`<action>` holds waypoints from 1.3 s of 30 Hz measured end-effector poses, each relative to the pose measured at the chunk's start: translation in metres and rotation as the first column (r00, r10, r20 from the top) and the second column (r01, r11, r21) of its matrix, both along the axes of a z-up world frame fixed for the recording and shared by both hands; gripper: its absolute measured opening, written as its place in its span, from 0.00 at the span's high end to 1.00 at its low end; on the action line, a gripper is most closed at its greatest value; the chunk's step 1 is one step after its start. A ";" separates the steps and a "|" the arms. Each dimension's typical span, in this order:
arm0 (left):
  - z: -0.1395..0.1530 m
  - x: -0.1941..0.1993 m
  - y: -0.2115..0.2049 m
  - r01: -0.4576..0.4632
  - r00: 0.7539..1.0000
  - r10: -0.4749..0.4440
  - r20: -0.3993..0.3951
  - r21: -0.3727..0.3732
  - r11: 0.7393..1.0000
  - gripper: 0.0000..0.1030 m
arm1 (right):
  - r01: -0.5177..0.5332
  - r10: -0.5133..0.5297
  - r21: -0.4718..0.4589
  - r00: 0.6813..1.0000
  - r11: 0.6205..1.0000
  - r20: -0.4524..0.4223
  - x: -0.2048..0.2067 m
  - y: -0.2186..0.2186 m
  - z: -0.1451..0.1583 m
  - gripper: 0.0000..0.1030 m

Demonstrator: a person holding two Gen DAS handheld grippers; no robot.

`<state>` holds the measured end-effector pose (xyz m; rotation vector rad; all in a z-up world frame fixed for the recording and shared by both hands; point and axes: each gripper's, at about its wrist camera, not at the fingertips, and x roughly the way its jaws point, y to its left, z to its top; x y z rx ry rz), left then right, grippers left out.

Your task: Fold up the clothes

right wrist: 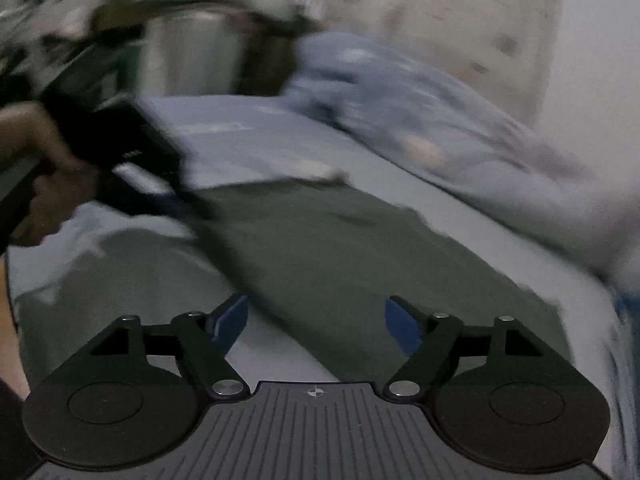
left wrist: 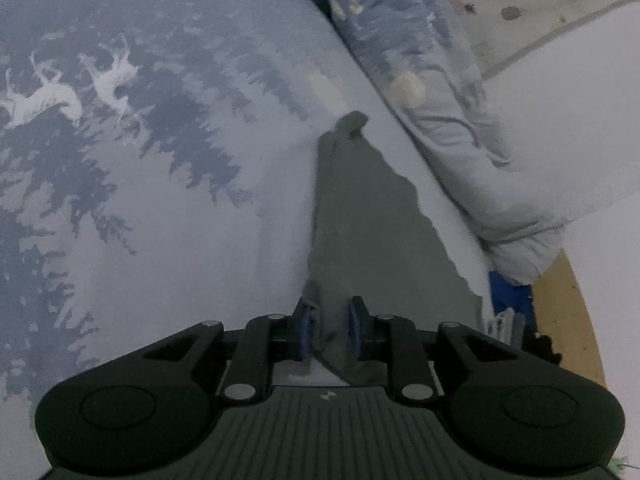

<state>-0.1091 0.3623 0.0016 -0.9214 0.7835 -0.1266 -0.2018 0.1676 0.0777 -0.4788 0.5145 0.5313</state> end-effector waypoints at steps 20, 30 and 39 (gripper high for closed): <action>-0.005 -0.005 0.011 0.005 1.000 -0.004 0.009 -0.050 0.999 0.66 | -0.210 0.248 -0.304 0.964 0.929 0.093 0.035 0.129 -0.054 0.89; -0.007 0.007 0.005 0.005 1.000 -0.004 0.015 -0.096 0.995 0.44 | -0.192 0.230 -0.267 0.966 0.944 0.121 0.038 0.123 -0.048 0.90; -0.016 0.025 -0.004 0.007 1.000 -0.009 -0.011 -0.132 0.991 0.45 | -0.194 0.235 -0.278 0.965 0.941 0.121 0.036 0.122 -0.046 0.90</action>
